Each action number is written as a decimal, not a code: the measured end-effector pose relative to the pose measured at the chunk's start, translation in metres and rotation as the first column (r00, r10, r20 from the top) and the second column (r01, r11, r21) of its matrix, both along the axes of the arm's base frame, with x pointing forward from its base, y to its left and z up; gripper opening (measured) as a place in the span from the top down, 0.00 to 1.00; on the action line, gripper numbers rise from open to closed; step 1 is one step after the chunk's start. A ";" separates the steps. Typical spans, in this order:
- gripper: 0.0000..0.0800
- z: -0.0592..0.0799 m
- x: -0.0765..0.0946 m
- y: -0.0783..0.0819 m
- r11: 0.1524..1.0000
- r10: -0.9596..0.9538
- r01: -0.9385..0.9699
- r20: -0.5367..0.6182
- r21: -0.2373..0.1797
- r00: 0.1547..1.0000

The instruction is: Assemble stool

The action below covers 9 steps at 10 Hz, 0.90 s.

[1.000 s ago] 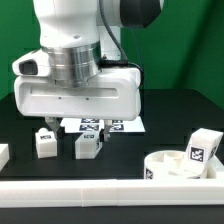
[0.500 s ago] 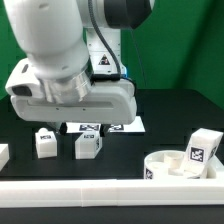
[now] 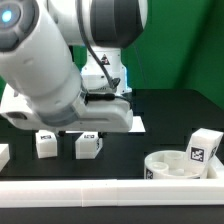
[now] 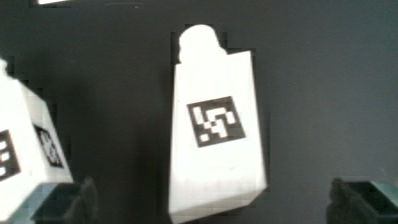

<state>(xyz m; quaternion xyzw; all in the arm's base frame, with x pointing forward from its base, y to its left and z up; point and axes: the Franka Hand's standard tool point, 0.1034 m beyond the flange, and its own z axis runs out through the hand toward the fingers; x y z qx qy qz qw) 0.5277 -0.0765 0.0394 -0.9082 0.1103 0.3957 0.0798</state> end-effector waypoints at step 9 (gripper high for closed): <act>0.19 -0.017 -0.006 0.005 0.999 0.026 -0.025 -0.006 0.030 1.000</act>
Offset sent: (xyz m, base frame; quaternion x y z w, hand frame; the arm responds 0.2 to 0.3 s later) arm 0.0000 0.0000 0.0000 0.0000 0.0000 0.0000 1.0000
